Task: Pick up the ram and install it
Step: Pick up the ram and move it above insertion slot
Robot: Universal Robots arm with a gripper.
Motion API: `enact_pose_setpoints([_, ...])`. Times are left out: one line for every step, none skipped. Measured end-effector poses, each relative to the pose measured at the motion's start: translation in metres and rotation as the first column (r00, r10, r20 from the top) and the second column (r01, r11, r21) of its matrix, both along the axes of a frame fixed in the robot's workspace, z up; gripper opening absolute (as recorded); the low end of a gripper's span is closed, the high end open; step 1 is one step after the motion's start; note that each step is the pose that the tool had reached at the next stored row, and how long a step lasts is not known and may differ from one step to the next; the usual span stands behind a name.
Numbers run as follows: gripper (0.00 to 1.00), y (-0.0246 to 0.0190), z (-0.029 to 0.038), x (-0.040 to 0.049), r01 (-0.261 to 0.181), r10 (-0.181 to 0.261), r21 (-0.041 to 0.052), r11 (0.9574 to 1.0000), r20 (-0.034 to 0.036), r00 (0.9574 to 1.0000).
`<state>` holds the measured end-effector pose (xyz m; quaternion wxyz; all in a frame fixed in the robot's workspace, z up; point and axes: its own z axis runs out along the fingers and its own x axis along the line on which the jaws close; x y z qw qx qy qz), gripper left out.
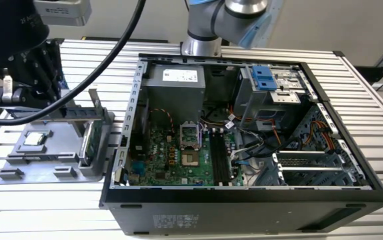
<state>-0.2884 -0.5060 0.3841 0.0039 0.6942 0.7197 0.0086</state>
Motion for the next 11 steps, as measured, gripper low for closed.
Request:
enact_pose_setpoints([0.0, 0.0, 0.0, 0.0014, 0.0, 0.0, 0.0, 1.0, 0.0, 1.0])
enact_pose_setpoints([0.0, 0.0, 0.0, 0.0028, 0.0, 0.0, 0.0, 1.0, -0.0001, 1.0])
enact_pose_setpoints([0.0, 0.0, 0.0, 0.0041, 0.0, 0.0, 0.0, 1.0, -0.0001, 1.0])
enact_pose_setpoints([0.0, 0.0, 0.0, 0.0055, 0.0, 0.0, 0.0, 1.0, -0.0001, 1.0])
enact_pose_setpoints([0.0, 0.0, 0.0, 0.007, 0.0, 0.0, 0.0, 1.0, -0.0001, 1.0])
enact_pose_setpoints([0.0, 0.0, 0.0, 0.0084, 0.0, 0.0, 0.0, 1.0, -0.0001, 1.0])
enact_pose_setpoints([0.0, 0.0, 0.0, 0.0098, 0.0, 0.0, 0.0, 1.0, -0.0002, 1.0])
enact_pose_setpoints([0.0, 0.0, 0.0, 0.0111, 0.0, 0.0, 0.0, 1.0, -0.0002, 1.0])
enact_pose_setpoints([0.0, 0.0, 0.0, 0.0125, 0.0, 0.0, 0.0, 1.0, -0.0002, 1.0])
enact_pose_setpoints([0.0, 0.0, 0.0, 0.014, 0.0, 0.0, 0.0, 1.0, -0.0002, 1.0])
enact_pose_setpoints([0.0, 0.0, 0.0, 0.0153, 0.0, 0.0, 0.0, 1.0, -0.0003, 1.0])
